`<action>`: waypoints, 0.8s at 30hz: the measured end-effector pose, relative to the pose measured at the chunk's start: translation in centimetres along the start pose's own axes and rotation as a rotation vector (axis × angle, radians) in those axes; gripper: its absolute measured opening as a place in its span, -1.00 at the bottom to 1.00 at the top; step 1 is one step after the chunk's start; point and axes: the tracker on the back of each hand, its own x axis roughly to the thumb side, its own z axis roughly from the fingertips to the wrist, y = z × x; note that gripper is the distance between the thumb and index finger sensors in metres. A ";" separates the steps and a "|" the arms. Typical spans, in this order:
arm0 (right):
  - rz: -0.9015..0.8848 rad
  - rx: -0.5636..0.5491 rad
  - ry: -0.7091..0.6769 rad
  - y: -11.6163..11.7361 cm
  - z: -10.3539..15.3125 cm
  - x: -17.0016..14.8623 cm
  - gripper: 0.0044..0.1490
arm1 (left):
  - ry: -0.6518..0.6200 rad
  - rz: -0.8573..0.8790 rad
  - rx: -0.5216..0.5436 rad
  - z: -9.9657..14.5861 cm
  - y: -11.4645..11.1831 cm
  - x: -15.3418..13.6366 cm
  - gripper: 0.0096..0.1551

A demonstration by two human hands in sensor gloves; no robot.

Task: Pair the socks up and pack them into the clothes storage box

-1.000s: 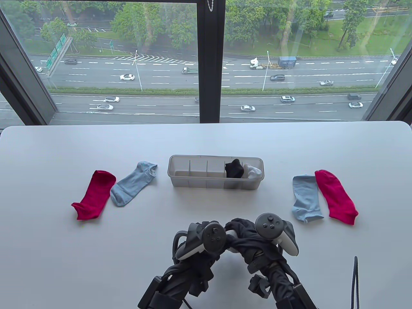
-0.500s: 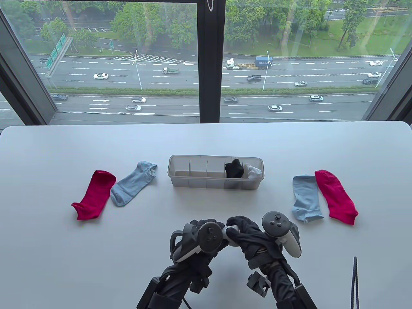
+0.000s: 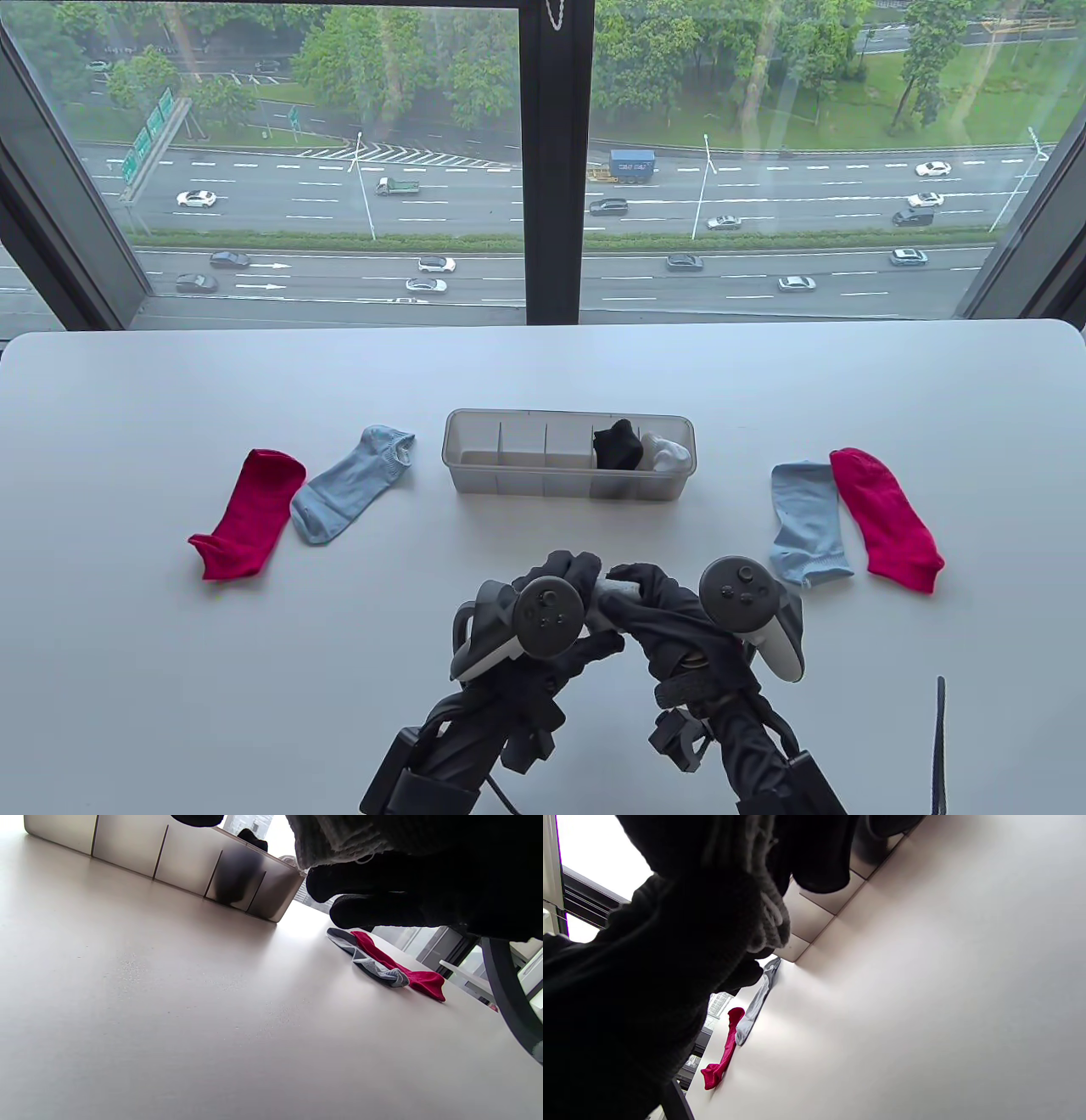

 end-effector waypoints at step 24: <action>-0.186 0.012 -0.163 -1.9 1.1 0.5 -0.10 | -0.168 0.161 0.096 0.7 1.8 1.3 -0.05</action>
